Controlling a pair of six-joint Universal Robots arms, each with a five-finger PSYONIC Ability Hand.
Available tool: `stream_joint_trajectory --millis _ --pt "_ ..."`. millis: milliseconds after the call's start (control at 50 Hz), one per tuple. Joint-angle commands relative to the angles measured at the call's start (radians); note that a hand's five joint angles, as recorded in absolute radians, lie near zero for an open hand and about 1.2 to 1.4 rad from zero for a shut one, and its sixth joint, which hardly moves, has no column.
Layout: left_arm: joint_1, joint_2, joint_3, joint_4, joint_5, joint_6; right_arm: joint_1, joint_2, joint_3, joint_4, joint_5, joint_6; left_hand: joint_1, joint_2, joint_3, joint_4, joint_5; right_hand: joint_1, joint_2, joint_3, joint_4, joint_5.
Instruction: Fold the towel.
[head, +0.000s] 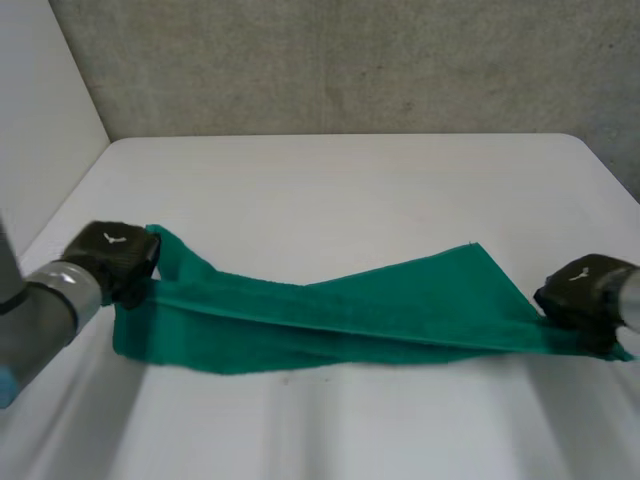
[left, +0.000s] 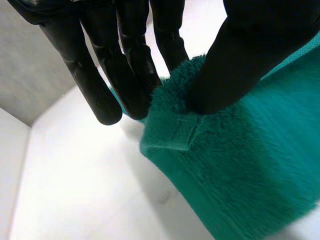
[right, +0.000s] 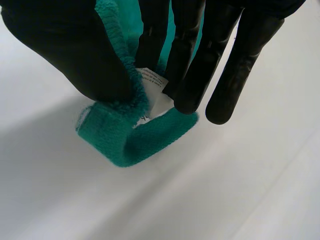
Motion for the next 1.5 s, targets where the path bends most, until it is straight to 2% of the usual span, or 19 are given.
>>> stream_joint_trajectory --millis 20,100,180,200,240,260,280,400,540,660,740,860,960,1020,1100,1200,1280,1420,1500 --pt "-0.020 -0.144 0.263 0.002 -0.020 0.017 0.099 0.122 -0.300 -0.147 0.043 0.142 0.278 0.199 0.204 0.201 0.257 0.431 0.255 0.217 0.204 0.259" --pt "-0.040 -0.163 0.517 0.027 -0.077 -0.004 0.115 0.121 -0.541 -0.236 0.042 0.309 0.278 0.199 0.204 0.201 0.257 0.431 0.255 0.217 0.204 0.259" --pt "-0.062 -0.160 0.732 0.166 -0.144 -0.075 0.118 0.087 -0.702 -0.410 0.054 0.489 0.278 0.199 0.204 0.201 0.257 0.431 0.255 0.217 0.204 0.259" --pt "-0.063 -0.151 0.764 0.251 -0.176 -0.113 0.118 0.070 -0.710 -0.455 0.060 0.517 0.278 0.199 0.204 0.201 0.257 0.431 0.255 0.217 0.204 0.259" --pt "-0.066 -0.140 0.768 0.288 -0.192 -0.133 0.118 0.050 -0.711 -0.502 0.066 0.542 0.278 0.199 0.204 0.201 0.257 0.431 0.255 0.217 0.204 0.259" --pt "-0.068 -0.129 0.768 0.321 -0.206 -0.145 0.112 -0.007 -0.691 -0.622 0.073 0.581 0.278 0.199 0.204 0.201 0.257 0.431 0.255 0.217 0.204 0.259" --pt "-0.069 -0.091 0.753 0.387 -0.230 -0.184 0.107 -0.026 -0.680 -0.655 0.073 0.581 0.278 0.199 0.204 0.201 0.257 0.431 0.255 0.217 0.204 0.259" --pt "-0.069 -0.060 0.609 0.383 -0.229 -0.236 0.107 -0.060 -0.571 -0.673 0.056 0.578 0.278 0.199 0.204 0.201 0.257 0.431 0.255 0.217 0.204 0.259" --pt "-0.066 -0.054 0.377 0.395 -0.172 -0.268 0.109 -0.022 -0.370 -0.647 0.010 0.562 0.278 0.199 0.204 0.201 0.257 0.431 0.255 0.217 0.204 0.259" --pt "-0.071 -0.149 0.227 0.429 -0.097 -0.271 0.104 0.058 -0.218 -0.647 -0.015 0.509 0.278 0.199 0.204 0.201 0.257 0.431 0.255 0.217 0.204 0.259" --pt "-0.089 -0.253 0.179 0.432 -0.089 -0.262 0.109 0.192 -0.157 -0.646 -0.009 0.456 0.278 0.199 0.204 0.201 0.257 0.431 0.255 0.217 0.204 0.259" --pt "-0.097 -0.329 0.137 0.423 -0.095 -0.256 0.115 0.308 -0.137 -0.621 0.001 0.411 0.278 0.199 0.204 0.201 0.257 0.431 0.255 0.217 0.204 0.259" --pt "-0.080 -0.290 0.076 0.374 -0.100 -0.189 0.115 0.313 -0.129 -0.543 0.002 0.371 0.278 0.199 0.204 0.201 0.257 0.431 0.255 0.217 0.204 0.259" --pt "-0.062 -0.183 0.001 0.297 -0.098 -0.109 0.113 0.284 -0.128 -0.448 0.004 0.325 0.278 0.199 0.204 0.201 0.257 0.431 0.255 0.217 0.204 0.259" --pt "-0.033 -0.050 -0.111 0.174 -0.097 0.009 0.102 0.205 -0.092 -0.283 0.020 0.203 0.278 0.199 0.204 0.201 0.257 0.431 0.255 0.217 0.204 0.259" --pt "-0.026 0.142 -0.247 -0.013 -0.094 0.194 0.090 0.077 0.053 -0.094 0.105 -0.053 0.278 0.199 0.204 0.201 0.257 0.431 0.255 0.217 0.204 0.259" --pt "-0.028 0.227 -0.304 -0.090 -0.086 0.282 0.078 0.024 0.122 -0.077 0.155 -0.193 0.278 0.199 0.204 0.201 0.257 0.431 0.255 0.217 0.204 0.259" --pt "-0.043 0.231 -0.288 -0.062 -0.086 0.293 0.083 0.020 0.115 -0.146 0.157 -0.206 0.278 0.199 0.204 0.201 0.257 0.431 0.255 0.217 0.204 0.259" --pt "-0.055 0.155 -0.214 0.053 -0.089 0.289 0.089 0.056 0.055 -0.239 0.149 -0.138 0.278 0.199 0.204 0.201 0.257 0.431 0.255 0.217 0.204 0.259"
